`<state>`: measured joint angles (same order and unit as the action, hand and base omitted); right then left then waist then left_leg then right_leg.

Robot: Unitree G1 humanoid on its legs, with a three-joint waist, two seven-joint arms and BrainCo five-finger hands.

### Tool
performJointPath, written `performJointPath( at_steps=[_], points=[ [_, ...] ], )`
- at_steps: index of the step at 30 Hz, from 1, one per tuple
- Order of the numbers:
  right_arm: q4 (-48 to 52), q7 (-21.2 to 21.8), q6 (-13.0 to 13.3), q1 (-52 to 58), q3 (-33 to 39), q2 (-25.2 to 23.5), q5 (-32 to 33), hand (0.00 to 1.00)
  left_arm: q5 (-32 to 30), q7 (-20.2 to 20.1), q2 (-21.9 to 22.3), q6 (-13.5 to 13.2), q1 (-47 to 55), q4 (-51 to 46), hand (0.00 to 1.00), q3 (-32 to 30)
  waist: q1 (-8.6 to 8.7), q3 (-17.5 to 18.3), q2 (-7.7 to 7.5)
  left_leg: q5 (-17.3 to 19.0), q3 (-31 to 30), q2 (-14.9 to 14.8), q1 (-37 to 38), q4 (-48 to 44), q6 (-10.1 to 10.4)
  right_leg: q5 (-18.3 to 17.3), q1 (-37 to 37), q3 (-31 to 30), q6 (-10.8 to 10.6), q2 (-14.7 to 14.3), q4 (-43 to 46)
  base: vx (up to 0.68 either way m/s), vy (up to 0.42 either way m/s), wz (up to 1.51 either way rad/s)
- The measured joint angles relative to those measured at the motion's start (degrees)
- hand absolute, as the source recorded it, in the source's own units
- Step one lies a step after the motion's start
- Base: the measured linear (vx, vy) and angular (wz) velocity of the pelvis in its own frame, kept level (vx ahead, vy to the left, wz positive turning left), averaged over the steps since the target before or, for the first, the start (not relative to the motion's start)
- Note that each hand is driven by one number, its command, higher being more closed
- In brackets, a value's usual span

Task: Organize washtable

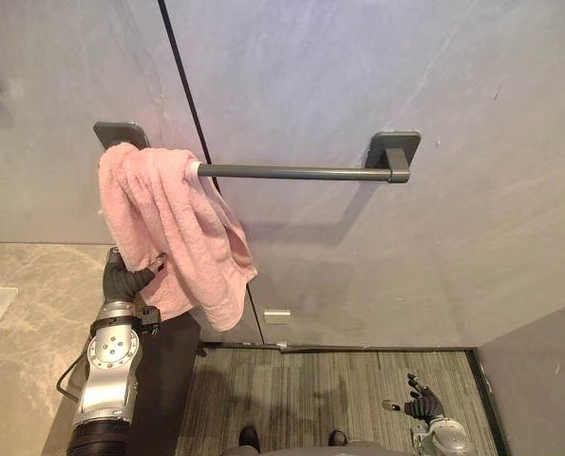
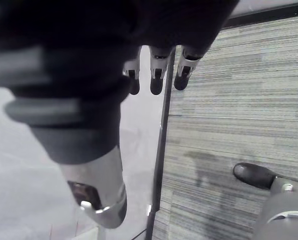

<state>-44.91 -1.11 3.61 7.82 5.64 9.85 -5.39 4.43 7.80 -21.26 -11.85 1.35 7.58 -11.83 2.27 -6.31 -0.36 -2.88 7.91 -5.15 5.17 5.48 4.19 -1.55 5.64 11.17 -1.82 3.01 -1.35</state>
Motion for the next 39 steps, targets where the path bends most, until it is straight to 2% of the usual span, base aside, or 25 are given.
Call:
performJointPath(
  at_steps=[7,10,14,18,22,28,39],
  points=[
    [14.0,0.1,0.8,1.0,-5.7,0.5,0.0,0.0,0.1,0.1,0.0,-0.5,0.0,0.0,1.0,0.0,0.02,0.0,0.0,0.1,0.2,0.1,-0.3,0.0,-0.1,1.0,-0.2,-0.4,-0.2,0.0,-0.9,-0.04,0.006,-0.03],
    [20.2,0.4,2.8,1.0,-7.0,0.4,0.3,0.0,0.1,0.1,0.2,-1.1,0.4,-0.4,1.0,0.0,-0.13,0.0,-0.01,0.1,0.2,0.1,-0.5,0.0,-0.1,1.1,-0.7,-0.5,-0.2,0.0,-0.9,-0.02,0.001,-0.01],
    [26.8,1.5,3.0,0.7,-9.5,0.9,1.6,0.0,0.4,0.3,0.4,-1.5,1.3,-1.7,1.0,0.7,-0.15,0.0,-0.04,0.1,0.4,0.0,-0.8,0.0,-0.1,1.1,-0.8,-0.7,-0.2,0.0,-0.9,0.01,0.0,-0.02],
    [35.0,3.3,5.0,-1.0,-13.4,2.0,6.2,0.0,0.9,0.1,2.9,-2.5,2.5,-5.5,1.0,1.3,-0.22,0.0,-0.07,0.1,0.4,0.1,-0.7,0.0,-0.1,1.1,-0.7,-0.8,-0.2,0.0,-0.8,0.0,0.0,0.0],
    [39.9,5.1,5.8,-5.0,-17.2,3.8,9.9,0.0,1.8,0.0,3.3,-2.6,2.7,-6.8,1.0,1.7,-0.52,0.1,-0.05,0.1,0.4,0.0,-0.4,0.0,-0.1,1.1,-0.5,-0.7,-0.2,0.0,-0.7,-0.01,0.0,0.0],
    [42.3,6.4,7.2,-10.3,-21.3,5.4,14.2,0.0,2.2,0.1,4.9,-3.1,2.9,-7.3,1.0,2.6,-1.66,0.2,0.03,0.0,0.2,0.1,-0.3,0.0,-0.2,1.1,-0.3,-0.5,-0.2,0.0,-0.7,-0.01,0.0,0.01],
    [42.3,6.3,7.2,-18.2,-27.8,5.6,14.4,0.0,2.2,0.1,6.7,-3.1,3.2,-7.3,1.0,3.1,-1.71,0.8,0.62,0.0,-0.1,0.1,-0.2,0.0,-0.2,1.1,0.0,-0.2,-0.2,0.0,-0.7,0.0,0.0,0.0]
  ],
)
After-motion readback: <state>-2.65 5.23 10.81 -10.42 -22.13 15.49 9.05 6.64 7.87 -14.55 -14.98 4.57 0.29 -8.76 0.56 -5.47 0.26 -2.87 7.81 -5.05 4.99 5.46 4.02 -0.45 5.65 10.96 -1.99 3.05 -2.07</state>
